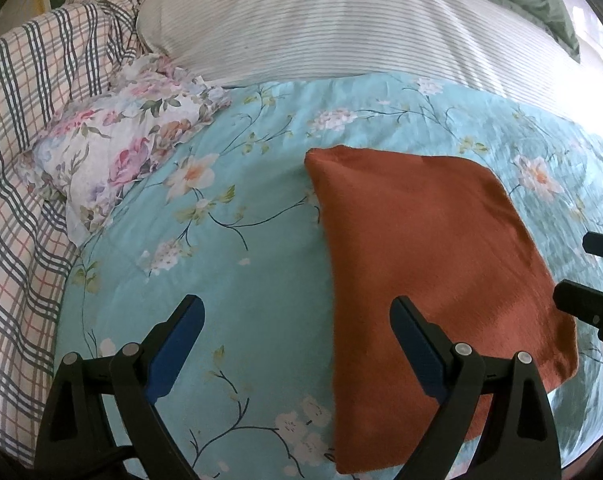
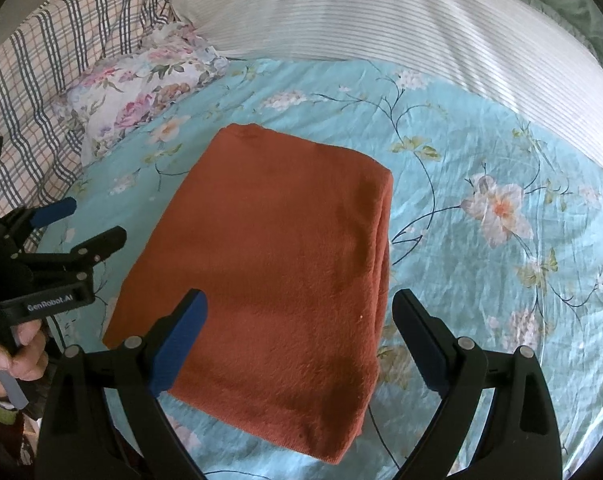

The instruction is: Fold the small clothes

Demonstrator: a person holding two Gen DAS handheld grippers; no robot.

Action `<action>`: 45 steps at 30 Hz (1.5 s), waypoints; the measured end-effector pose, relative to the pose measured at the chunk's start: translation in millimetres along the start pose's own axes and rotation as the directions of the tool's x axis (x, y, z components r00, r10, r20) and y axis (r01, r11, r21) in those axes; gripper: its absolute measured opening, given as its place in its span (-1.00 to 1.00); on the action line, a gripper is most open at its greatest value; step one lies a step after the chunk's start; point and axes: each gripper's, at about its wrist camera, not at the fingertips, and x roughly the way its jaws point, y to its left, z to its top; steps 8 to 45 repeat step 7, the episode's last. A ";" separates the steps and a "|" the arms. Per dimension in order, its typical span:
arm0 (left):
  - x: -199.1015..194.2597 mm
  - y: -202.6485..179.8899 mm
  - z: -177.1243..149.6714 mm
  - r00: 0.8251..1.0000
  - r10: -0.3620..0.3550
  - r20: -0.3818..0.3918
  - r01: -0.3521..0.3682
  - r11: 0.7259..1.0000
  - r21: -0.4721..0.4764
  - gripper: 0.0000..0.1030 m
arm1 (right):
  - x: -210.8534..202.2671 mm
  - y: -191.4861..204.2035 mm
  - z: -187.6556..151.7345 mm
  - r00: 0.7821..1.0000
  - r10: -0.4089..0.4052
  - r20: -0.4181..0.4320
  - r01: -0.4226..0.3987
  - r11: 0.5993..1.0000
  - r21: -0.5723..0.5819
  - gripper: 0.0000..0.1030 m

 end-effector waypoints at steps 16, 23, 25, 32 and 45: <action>3.7 -1.1 -2.0 1.000 0.012 -0.005 -0.012 1.000 -0.004 0.84 | 6.4 -6.1 3.2 1.000 0.011 -0.004 -0.011 1.000 0.005 0.82; 3.7 -1.1 -2.0 1.000 0.012 -0.005 -0.012 1.000 -0.004 0.84 | 6.4 -6.1 3.2 1.000 0.011 -0.004 -0.011 1.000 0.005 0.82; 3.7 -1.1 -2.0 1.000 0.012 -0.005 -0.012 1.000 -0.004 0.84 | 6.4 -6.1 3.2 1.000 0.011 -0.004 -0.011 1.000 0.005 0.82; 3.7 -1.1 -2.0 1.000 0.012 -0.005 -0.012 1.000 -0.004 0.84 | 6.4 -6.1 3.2 1.000 0.011 -0.004 -0.011 1.000 0.005 0.82; 3.7 -1.1 -2.0 1.000 0.012 -0.005 -0.012 1.000 -0.004 0.84 | 6.4 -6.1 3.2 1.000 0.011 -0.004 -0.011 1.000 0.005 0.82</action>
